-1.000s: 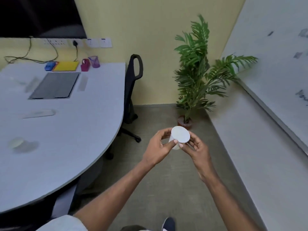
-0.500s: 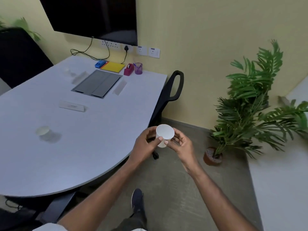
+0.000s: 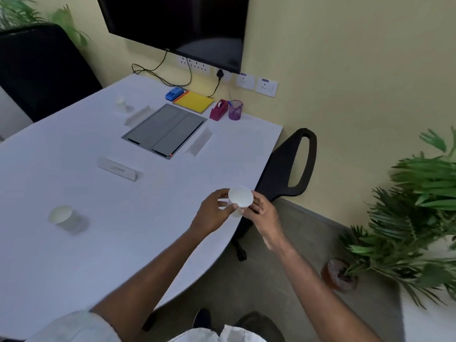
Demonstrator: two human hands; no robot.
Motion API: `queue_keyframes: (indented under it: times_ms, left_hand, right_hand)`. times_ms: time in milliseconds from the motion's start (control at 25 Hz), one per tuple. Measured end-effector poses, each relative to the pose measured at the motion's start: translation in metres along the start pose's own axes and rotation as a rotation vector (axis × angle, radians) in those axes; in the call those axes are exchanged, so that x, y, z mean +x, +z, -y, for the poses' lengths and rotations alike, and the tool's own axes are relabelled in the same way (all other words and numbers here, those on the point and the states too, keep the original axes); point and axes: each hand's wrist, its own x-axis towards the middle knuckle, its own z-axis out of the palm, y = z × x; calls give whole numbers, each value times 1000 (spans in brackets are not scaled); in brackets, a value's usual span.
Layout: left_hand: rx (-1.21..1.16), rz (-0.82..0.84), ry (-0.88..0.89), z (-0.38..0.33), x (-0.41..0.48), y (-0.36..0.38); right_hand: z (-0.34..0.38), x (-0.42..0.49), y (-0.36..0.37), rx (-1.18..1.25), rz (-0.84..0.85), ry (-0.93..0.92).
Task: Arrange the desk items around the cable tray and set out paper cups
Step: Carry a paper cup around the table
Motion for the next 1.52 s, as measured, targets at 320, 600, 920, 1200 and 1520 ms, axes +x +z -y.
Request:
queue_keyframes:
  times_ms: [320, 600, 920, 1200, 1520]
  left_hand:
    - [52, -48, -30, 11, 137, -16]
    - [-169, -143, -277, 13, 270, -10]
    - [-300, -197, -423, 31, 372, 0]
    - [-316, -183, -483, 49, 407, 19]
    - [-365, -177, -515, 58, 416, 29]
  right_hand:
    - [13, 178, 10, -136, 166, 103]
    - [32, 333, 9, -281, 273, 182]
    - [10, 448, 13, -363, 340, 277]
    - [-27, 490, 9, -477, 349, 279]
    - [-34, 499, 2, -515, 347, 256]
